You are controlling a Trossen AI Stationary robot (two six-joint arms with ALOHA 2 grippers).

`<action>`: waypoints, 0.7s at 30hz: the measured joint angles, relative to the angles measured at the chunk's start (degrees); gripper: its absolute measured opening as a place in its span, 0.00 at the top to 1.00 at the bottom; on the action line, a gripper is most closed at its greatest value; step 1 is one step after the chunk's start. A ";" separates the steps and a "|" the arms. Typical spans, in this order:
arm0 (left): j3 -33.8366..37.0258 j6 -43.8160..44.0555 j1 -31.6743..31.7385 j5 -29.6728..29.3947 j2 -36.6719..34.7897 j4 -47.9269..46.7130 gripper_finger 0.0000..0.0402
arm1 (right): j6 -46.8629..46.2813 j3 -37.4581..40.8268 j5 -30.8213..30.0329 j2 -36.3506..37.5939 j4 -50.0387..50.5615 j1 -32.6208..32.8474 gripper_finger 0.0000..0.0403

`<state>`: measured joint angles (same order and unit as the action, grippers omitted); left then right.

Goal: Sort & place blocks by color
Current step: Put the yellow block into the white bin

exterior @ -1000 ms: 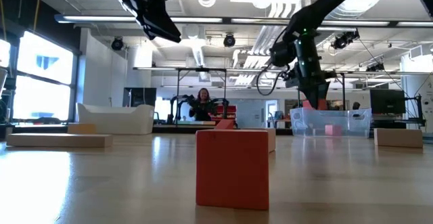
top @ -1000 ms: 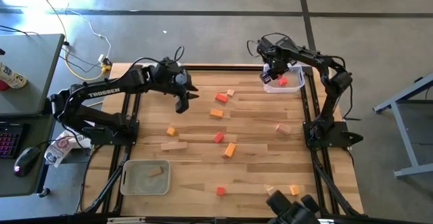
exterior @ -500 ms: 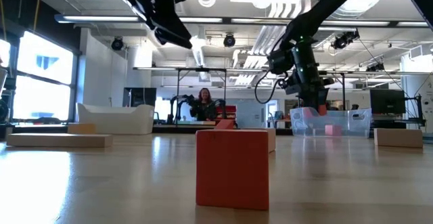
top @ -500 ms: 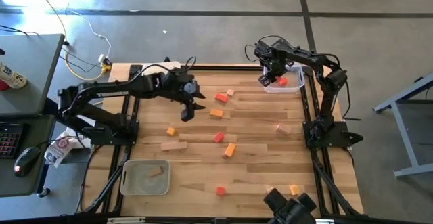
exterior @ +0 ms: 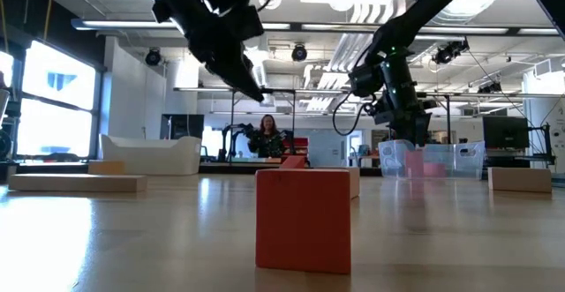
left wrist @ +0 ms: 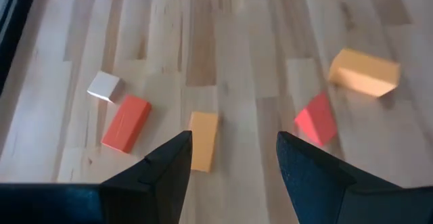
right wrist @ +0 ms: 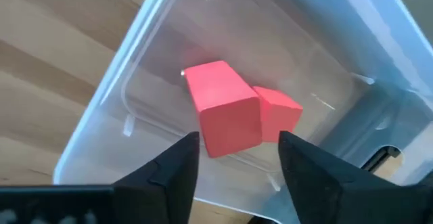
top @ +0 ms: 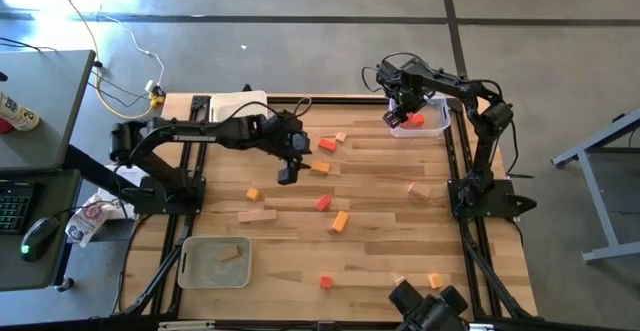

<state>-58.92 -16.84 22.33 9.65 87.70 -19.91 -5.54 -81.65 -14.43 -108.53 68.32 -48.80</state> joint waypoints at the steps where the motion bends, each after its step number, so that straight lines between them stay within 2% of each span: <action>1: 0.00 -0.37 0.00 -0.15 0.72 0.15 0.50 | -0.71 0.00 -0.10 0.00 0.14 0.06 0.49; 7: 0.00 -3.63 0.00 -1.53 4.73 2.14 0.50 | -5.01 -1.79 3.91 0.06 4.76 0.10 0.45; 21: 0.00 -5.95 0.14 -1.75 13.06 7.74 0.50 | -6.23 -8.37 3.54 0.31 8.07 7.21 0.45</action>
<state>-58.92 -22.79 22.46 7.90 100.76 -12.17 -11.77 -90.01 -10.90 -108.22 76.39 -41.60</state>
